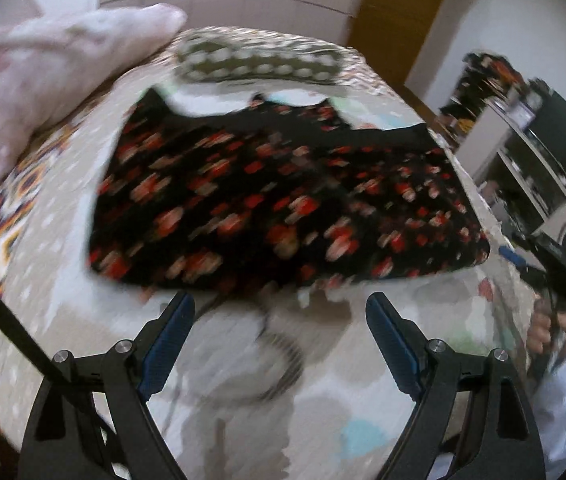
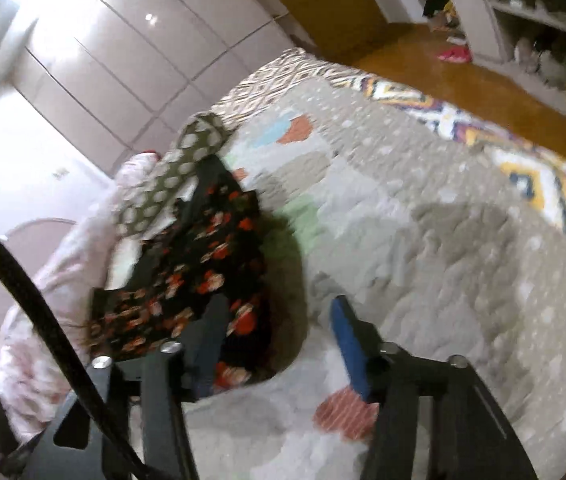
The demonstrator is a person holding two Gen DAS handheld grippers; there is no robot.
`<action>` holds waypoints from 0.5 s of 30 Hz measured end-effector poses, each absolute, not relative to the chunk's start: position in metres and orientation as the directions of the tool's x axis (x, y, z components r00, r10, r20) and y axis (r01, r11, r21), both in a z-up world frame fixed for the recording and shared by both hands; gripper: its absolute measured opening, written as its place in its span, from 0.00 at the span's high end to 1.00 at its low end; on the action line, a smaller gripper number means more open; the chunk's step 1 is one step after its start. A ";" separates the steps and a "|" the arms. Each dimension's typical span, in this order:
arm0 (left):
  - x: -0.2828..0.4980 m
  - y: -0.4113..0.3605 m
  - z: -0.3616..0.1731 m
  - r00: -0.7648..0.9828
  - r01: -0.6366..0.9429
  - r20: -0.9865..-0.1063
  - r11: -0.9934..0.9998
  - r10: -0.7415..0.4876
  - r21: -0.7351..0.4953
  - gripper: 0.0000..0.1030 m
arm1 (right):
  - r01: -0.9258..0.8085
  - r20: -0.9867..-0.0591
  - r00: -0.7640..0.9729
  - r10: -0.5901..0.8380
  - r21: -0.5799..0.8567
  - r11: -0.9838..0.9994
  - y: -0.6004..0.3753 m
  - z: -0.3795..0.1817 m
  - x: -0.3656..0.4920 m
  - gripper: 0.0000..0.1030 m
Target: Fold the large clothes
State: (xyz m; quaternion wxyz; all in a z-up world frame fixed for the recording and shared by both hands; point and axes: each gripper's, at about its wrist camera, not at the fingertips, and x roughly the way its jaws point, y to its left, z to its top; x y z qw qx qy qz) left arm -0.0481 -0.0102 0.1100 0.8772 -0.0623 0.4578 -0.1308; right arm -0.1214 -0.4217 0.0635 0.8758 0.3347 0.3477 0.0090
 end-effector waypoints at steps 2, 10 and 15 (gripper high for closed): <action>-0.024 -0.031 0.107 0.543 0.207 -0.780 0.950 -0.311 -0.234 0.16 | 0.191 -0.566 0.767 0.303 0.652 0.734 -0.420 0.058 -0.129 0.27; 0.059 -0.088 0.043 0.428 0.193 -0.872 0.966 -0.239 -0.169 0.61 | 0.214 -0.546 0.752 0.369 0.732 0.646 -0.402 0.020 -0.129 0.24; 0.057 -0.109 0.037 0.468 0.211 -0.873 0.977 -0.135 -0.038 0.58 | 0.225 -0.537 0.758 0.371 0.748 0.624 -0.388 0.004 -0.124 0.24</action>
